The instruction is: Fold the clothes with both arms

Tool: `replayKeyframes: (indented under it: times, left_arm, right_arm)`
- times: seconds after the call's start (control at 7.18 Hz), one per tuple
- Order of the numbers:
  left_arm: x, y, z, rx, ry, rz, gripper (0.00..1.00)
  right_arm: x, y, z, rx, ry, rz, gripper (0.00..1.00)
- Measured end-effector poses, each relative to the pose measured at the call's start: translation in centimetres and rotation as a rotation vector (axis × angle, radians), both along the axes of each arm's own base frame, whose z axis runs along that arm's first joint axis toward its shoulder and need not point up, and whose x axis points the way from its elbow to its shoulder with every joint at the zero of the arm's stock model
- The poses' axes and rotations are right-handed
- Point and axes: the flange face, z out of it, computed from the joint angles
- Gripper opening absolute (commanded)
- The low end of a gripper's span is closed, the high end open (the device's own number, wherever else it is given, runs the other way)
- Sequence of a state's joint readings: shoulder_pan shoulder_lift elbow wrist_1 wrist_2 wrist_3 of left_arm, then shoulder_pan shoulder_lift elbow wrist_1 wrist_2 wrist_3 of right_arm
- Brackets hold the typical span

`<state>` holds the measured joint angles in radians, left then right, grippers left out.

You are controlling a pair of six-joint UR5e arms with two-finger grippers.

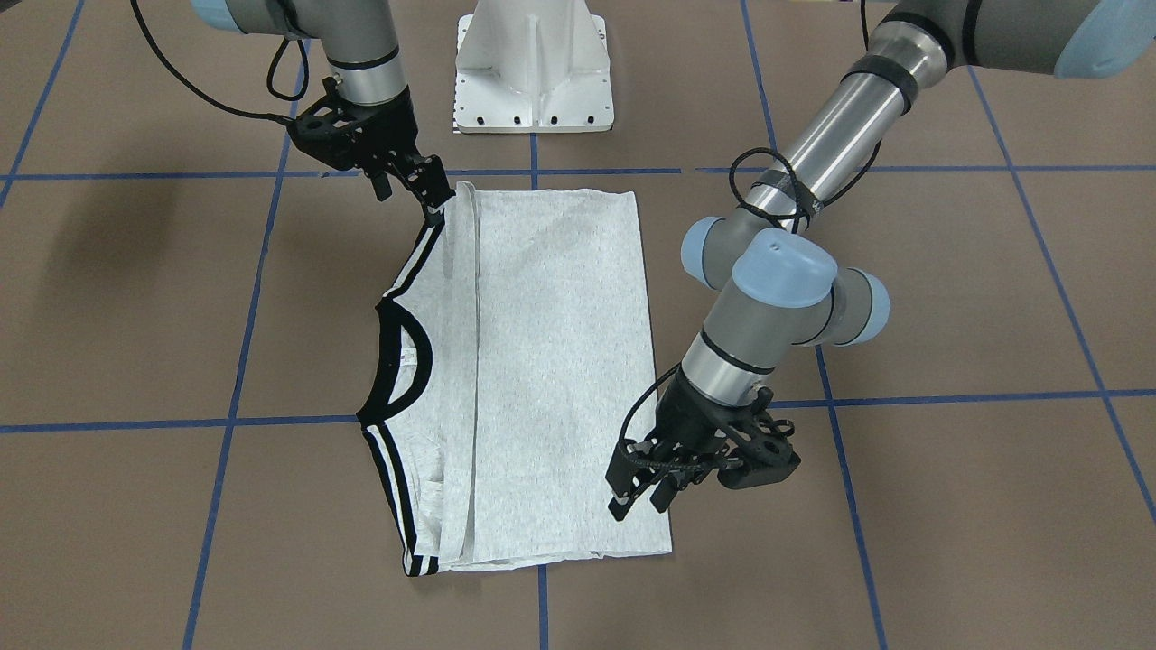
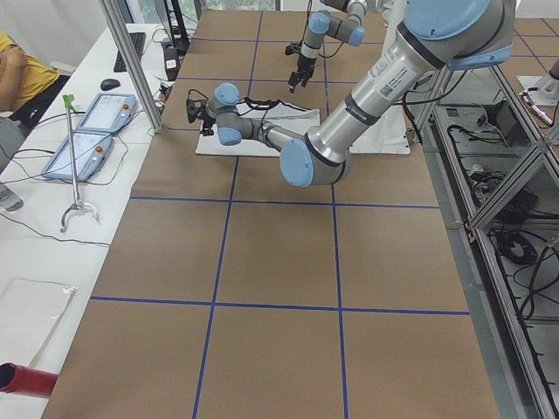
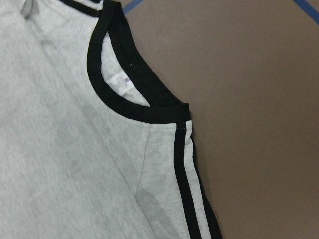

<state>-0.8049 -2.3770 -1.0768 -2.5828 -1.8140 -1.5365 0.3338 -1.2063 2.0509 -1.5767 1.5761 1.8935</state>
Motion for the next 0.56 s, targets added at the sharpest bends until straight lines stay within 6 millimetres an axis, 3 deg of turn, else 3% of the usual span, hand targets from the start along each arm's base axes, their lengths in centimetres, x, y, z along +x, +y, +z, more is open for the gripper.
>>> replayKeyframes:
  times: [0.28, 0.56]
  left_arm:
    - [-2.7, 2.8, 1.8, 0.012, 0.023, 0.039, 0.65]
    - [-3.6, 3.6, 2.5, 0.013, 0.028, 0.048, 0.65]
  right_arm:
    - [-3.2, 1.7, -0.2, 0.154, 0.073, -0.214, 1.0]
    - [-6.6, 2.0, -0.6, 0.256, 0.181, -0.414, 1.0]
